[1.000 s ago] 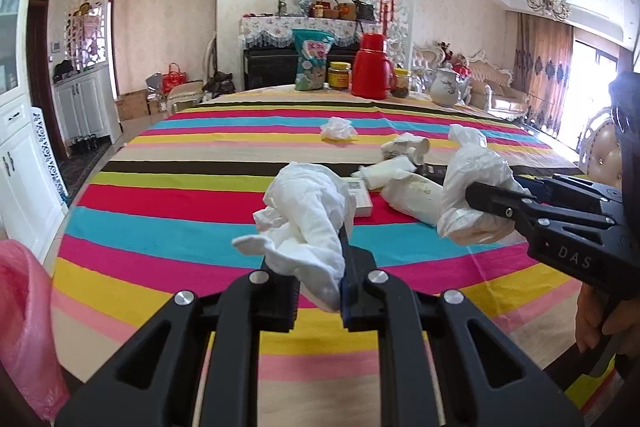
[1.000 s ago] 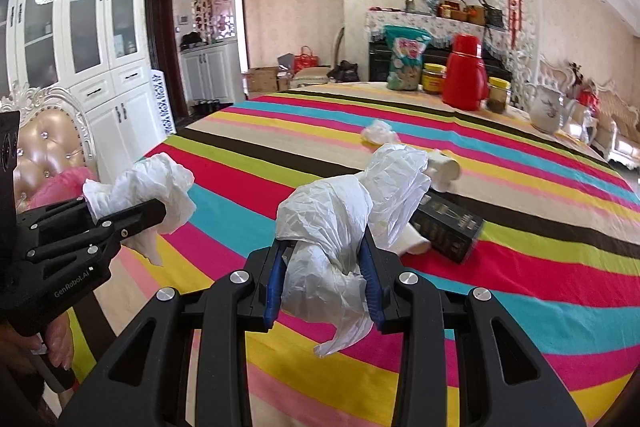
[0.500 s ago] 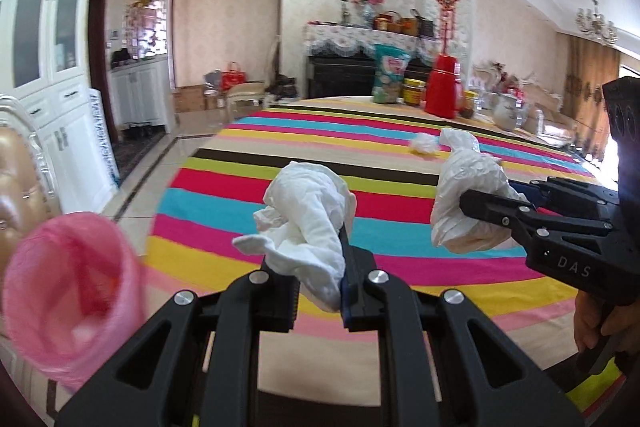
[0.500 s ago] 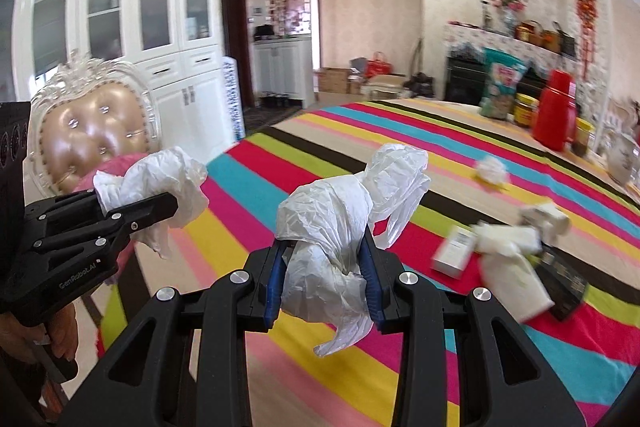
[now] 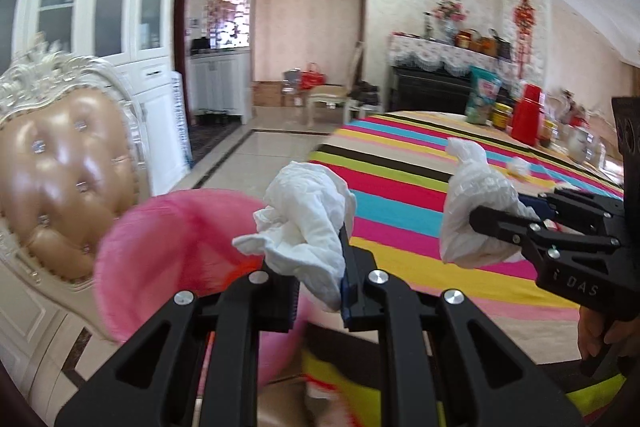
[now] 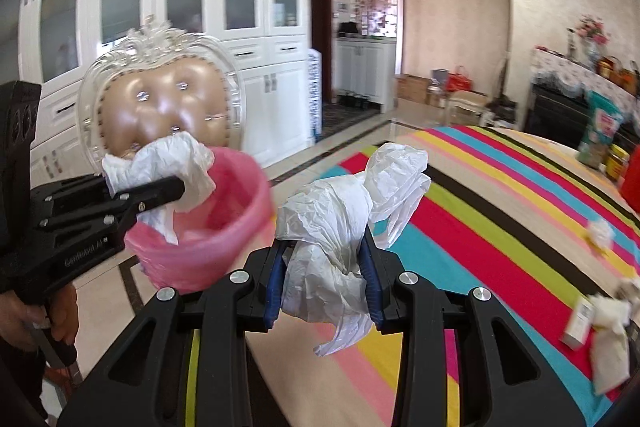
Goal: Collect trash
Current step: 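Carry the tissue and plastic bag to the pink bin and open both tools, then move both open tools back over the table, then grasp the white paper cup with the right tool while the left tool grasps the QR-code box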
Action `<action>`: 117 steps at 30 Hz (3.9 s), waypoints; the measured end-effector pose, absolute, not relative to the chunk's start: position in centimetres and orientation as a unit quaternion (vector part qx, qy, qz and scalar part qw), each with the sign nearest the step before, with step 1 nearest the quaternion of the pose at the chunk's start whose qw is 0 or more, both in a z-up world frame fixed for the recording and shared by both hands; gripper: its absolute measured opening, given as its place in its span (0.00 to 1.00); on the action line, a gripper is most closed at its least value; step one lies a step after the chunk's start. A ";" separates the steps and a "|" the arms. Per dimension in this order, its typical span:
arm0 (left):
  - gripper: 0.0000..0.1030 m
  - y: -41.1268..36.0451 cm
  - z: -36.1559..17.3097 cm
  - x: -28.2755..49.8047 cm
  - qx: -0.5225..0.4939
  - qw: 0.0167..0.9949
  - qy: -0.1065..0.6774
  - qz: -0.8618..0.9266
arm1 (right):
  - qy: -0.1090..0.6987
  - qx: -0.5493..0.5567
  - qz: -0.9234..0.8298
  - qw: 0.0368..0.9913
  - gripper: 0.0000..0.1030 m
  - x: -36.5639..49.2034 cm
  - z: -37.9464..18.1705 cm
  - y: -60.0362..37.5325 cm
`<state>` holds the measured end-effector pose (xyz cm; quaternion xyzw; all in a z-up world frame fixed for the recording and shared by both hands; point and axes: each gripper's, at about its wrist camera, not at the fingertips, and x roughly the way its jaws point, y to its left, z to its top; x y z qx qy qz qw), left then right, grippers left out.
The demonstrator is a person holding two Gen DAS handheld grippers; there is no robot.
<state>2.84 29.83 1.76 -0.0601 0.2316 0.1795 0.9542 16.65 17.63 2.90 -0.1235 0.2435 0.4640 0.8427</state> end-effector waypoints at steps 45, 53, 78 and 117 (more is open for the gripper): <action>0.96 38.6 1.2 -1.0 -0.043 0.930 0.183 0.316 | 0.208 -0.179 0.517 0.811 0.82 15.2 0.8 24.0; 0.96 28.8 2.9 4.4 -0.019 0.963 0.171 0.206 | 0.216 -0.147 0.391 0.883 0.82 17.6 2.0 11.7; 0.96 2.3 -1.2 27.7 -0.007 0.955 0.295 -0.009 | 0.322 -0.057 0.135 0.935 0.82 27.2 -3.4 -17.4; 0.96 5.3 -3.8 29.6 -0.010 0.944 0.330 0.003 | 0.391 -0.098 0.199 0.893 0.37 32.8 -5.8 -11.5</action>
